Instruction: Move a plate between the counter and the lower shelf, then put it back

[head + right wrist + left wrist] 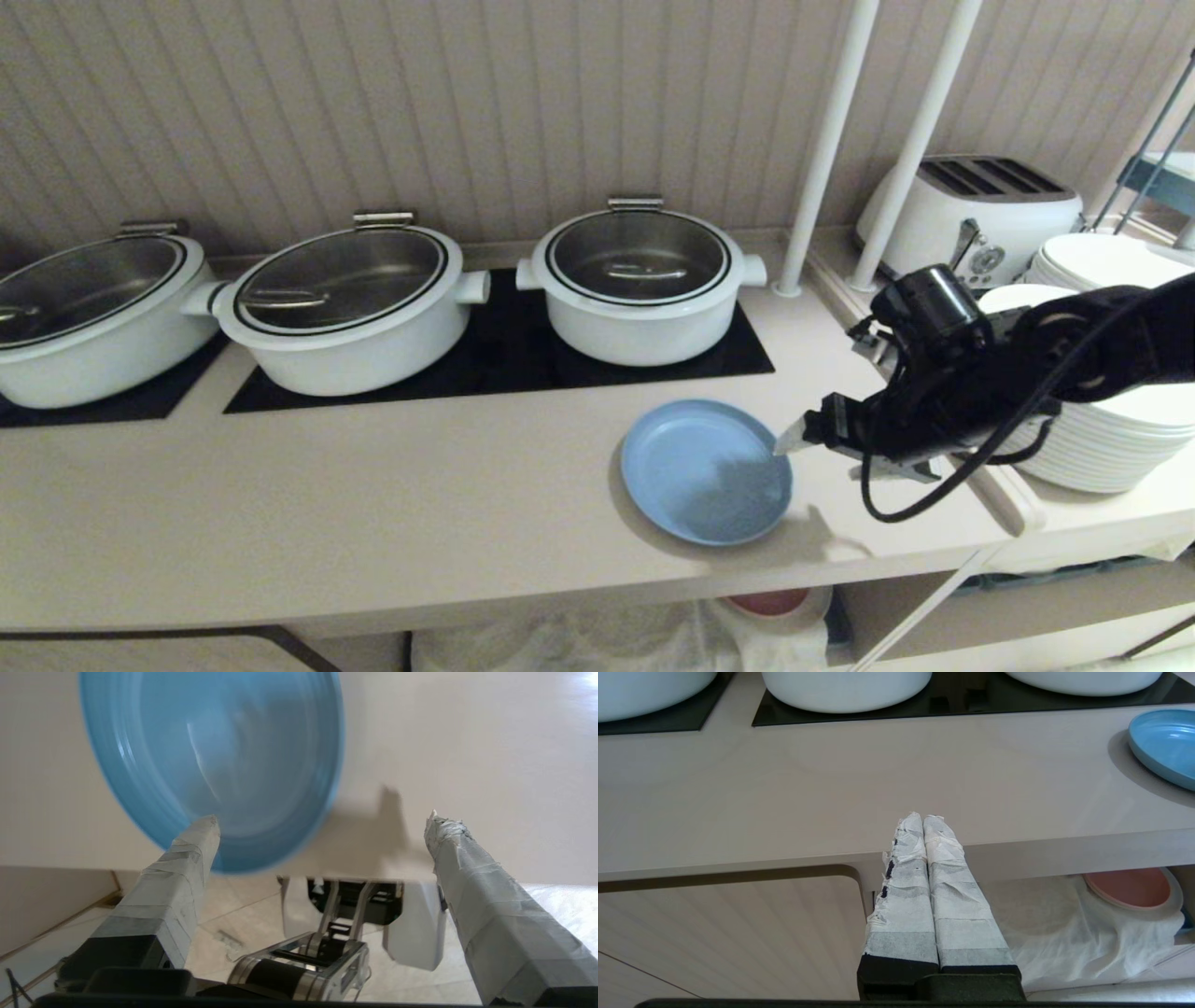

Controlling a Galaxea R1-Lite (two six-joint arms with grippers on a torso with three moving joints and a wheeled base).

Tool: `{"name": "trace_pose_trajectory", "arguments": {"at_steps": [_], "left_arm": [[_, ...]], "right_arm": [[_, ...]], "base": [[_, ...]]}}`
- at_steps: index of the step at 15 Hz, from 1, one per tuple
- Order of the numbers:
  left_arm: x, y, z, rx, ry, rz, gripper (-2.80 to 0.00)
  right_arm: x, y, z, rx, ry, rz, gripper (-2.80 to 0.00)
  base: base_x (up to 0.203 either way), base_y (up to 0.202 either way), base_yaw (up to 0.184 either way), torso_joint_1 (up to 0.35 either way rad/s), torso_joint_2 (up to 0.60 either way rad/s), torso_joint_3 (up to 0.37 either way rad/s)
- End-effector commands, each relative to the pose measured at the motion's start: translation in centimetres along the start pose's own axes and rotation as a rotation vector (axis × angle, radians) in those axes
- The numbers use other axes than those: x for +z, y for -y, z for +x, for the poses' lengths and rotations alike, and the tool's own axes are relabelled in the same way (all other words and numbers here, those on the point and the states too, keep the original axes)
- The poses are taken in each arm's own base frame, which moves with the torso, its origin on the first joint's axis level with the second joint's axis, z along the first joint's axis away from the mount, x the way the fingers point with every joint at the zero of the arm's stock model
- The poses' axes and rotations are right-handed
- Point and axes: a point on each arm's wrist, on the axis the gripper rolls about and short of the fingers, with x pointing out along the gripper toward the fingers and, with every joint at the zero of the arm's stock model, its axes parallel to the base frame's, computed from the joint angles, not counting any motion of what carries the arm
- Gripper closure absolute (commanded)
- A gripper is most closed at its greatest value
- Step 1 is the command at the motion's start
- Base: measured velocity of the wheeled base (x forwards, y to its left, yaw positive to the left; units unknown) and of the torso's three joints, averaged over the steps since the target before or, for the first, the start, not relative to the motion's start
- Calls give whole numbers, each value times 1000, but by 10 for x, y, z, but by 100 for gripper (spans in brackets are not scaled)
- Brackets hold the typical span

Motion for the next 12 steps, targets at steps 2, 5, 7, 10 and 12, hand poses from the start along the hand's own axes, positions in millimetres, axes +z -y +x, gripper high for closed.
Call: {"name": "trace_pose_trajectory", "arguments": {"at_steps": [2,5,7,10,12], "left_arm": [[0,0,0,0,0,-1,0],[0,0,0,0,0,-1,0],[0,0,0,0,0,-1,0],[0,0,0,0,0,-1,0],[0,0,0,0,0,0,0]], "right_arm": [[-8,0,-34,15,65,-26,0],[-23,5,-60,-4,111,-76,0],[-36,8,-77,-16,144,-96,0],[-54,15,-102,-48,201,-122,0],[-67,24,-121,-92,259,-175,0]], "base": [[0,0,0,0,0,0],[0,0,0,0,0,0],[0,0,0,0,0,0],[0,0,0,0,0,0],[0,0,0,0,0,0]]}}
